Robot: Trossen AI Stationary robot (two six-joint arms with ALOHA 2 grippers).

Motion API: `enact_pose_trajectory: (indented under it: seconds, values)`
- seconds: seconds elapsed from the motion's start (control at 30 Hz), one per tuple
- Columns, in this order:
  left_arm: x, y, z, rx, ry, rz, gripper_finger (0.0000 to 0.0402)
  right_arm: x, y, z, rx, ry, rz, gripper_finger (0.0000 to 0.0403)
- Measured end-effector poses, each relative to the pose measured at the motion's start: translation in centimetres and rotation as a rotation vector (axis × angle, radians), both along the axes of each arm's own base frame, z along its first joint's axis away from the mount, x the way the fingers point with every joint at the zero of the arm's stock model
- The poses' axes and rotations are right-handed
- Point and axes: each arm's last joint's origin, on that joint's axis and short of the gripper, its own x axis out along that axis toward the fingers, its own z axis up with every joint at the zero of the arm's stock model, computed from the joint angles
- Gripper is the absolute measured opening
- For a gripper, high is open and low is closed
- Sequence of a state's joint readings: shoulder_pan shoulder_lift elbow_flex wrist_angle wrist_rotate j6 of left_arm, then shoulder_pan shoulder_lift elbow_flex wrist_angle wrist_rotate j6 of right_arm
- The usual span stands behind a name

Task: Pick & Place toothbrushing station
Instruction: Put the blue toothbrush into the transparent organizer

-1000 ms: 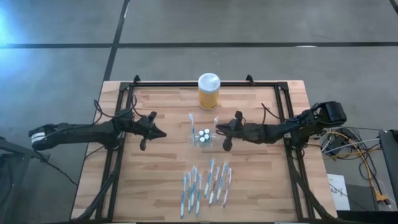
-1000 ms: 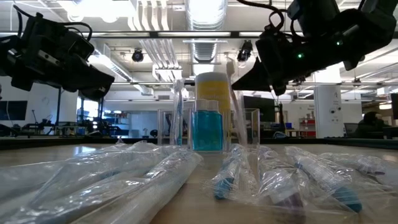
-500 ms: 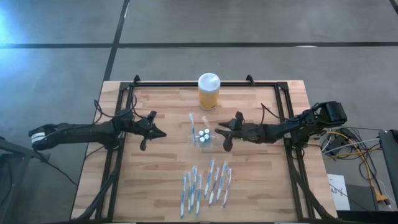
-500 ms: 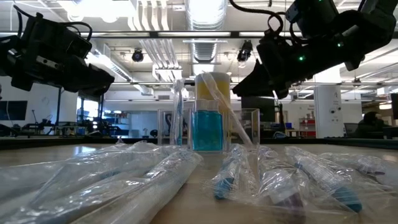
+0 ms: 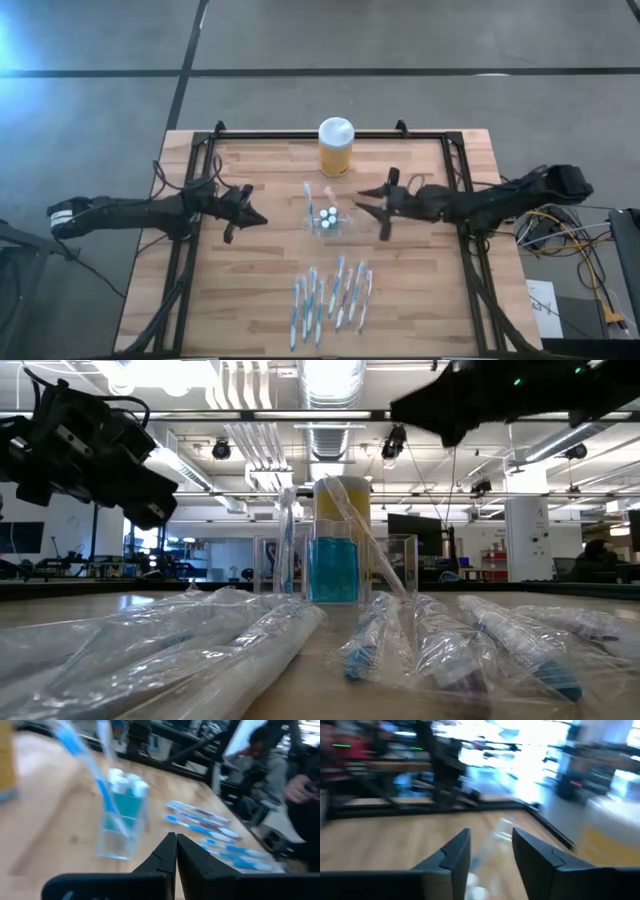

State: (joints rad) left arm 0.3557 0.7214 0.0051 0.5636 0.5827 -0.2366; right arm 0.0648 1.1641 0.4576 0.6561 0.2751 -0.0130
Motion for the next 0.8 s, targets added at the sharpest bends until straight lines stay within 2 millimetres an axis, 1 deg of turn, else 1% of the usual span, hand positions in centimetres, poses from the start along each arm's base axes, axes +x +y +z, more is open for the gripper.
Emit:
enact_pose_trajectory:
  seconds: [0.1,0.17,0.27,0.33,0.53,0.63,0.73,0.8]
  values:
    - [0.3,-0.7,0.1,0.001,0.0,-0.011,0.0008,-1.3,0.3,1.0,-0.03,-0.037,0.129,0.0101]
    - [0.5,-1.2,0.2,-0.006,0.006,0.014,0.0005,-2.2,0.4,1.1,-0.044,-0.063,0.175,0.0072]
    - [0.9,-2.2,0.6,0.0,-0.005,0.009,0.0004,-3.6,0.3,0.3,-0.033,-0.076,0.205,0.0032]
    - [1.1,-2.9,1.0,0.009,-0.014,0.008,0.0005,-4.6,0.3,-0.7,-0.01,-0.076,0.209,0.0015]
    - [1.9,-4.7,2.2,0.009,-0.032,-0.016,0.0005,-7.1,0.1,-3.5,0.035,-0.166,0.201,0.0009]
    - [2.4,-5.3,3.0,-0.01,-0.013,0.002,0.0005,-7.9,0.0,-4.7,0.049,-0.17,0.175,0.0008]
    - [3.2,-5.9,3.7,0.0,0.037,0.039,0.0004,-8.4,-0.2,-5.3,0.05,-0.185,0.118,0.0008]
    - [3.8,-6.3,4.7,0.016,0.079,0.084,0.0003,-8.5,-0.2,-5.6,0.045,-0.177,0.114,0.0008]
